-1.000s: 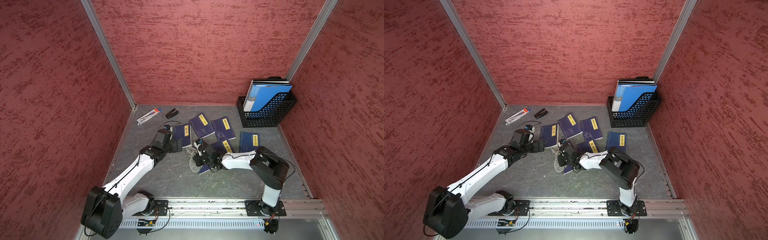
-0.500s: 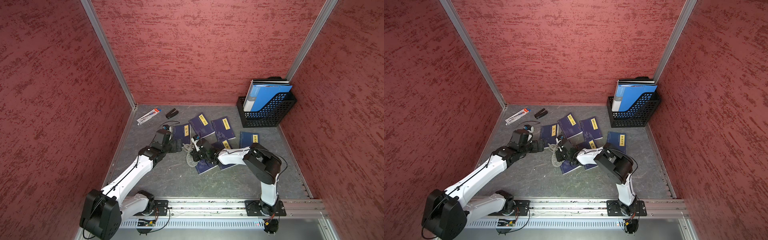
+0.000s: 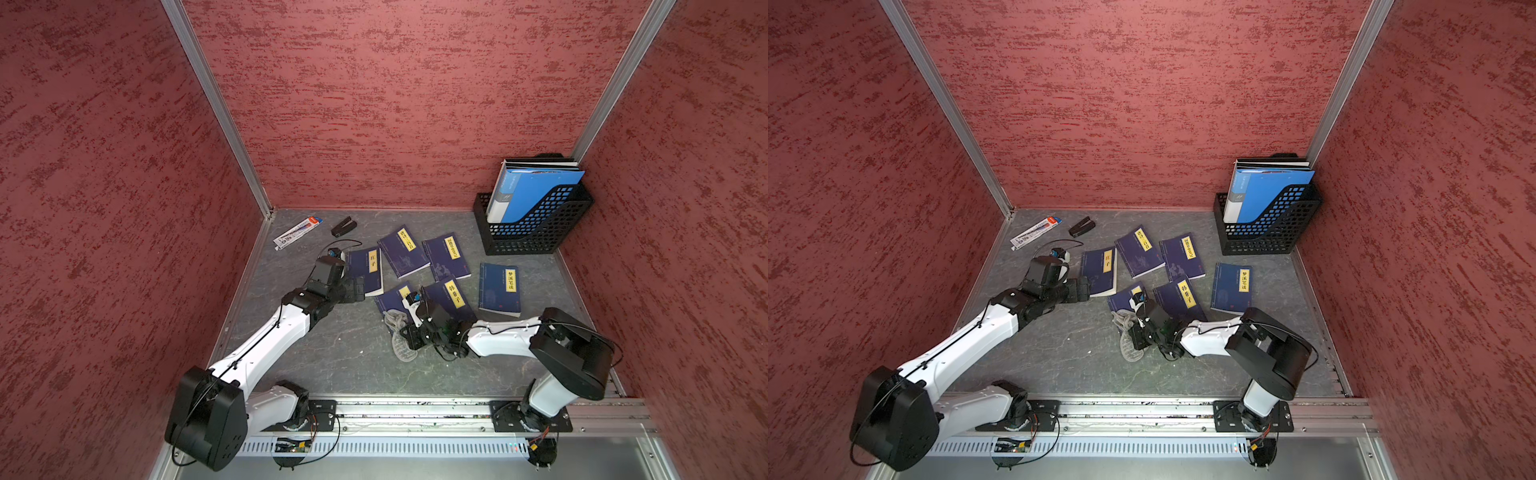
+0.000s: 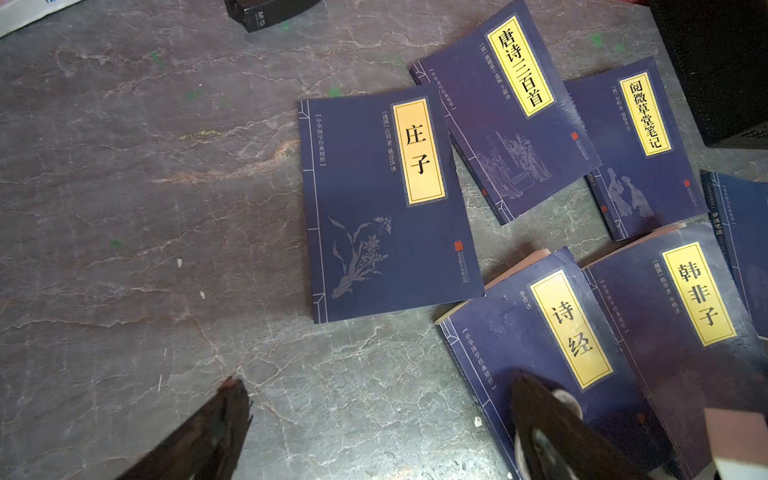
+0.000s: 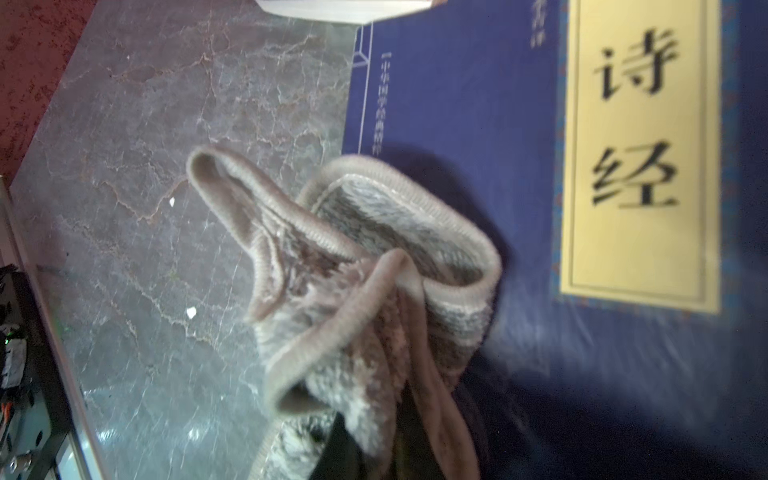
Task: Wipe the cover of the book
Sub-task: Wipe the dirt from the cover of the book.
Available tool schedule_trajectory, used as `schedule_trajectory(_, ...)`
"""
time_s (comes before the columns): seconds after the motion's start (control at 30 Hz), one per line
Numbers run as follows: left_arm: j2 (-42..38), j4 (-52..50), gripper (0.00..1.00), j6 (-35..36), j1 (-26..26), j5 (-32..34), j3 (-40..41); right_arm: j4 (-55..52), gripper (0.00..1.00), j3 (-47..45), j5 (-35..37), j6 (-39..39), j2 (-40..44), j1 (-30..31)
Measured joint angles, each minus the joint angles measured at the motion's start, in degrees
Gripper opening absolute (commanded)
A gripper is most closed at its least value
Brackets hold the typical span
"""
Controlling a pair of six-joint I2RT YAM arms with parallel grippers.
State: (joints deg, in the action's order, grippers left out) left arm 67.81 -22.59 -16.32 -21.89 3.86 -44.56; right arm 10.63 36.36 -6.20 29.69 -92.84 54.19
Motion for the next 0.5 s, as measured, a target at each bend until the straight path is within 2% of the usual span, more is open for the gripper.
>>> schedule_trajectory(0.3, 2.71, 1.07, 1.0, -0.83, 0.02, -0.63, -0.81, -1.75, 0.1, -1.31, -0.24, 1.44, 1.81, 0.57)
schedule_trajectory(0.5, 2.58, 1.05, 1.0, -0.83, 0.02, -0.81, -1.22, -1.97, 0.09, 5.2, 1.22, 0.85, -4.07, -0.13)
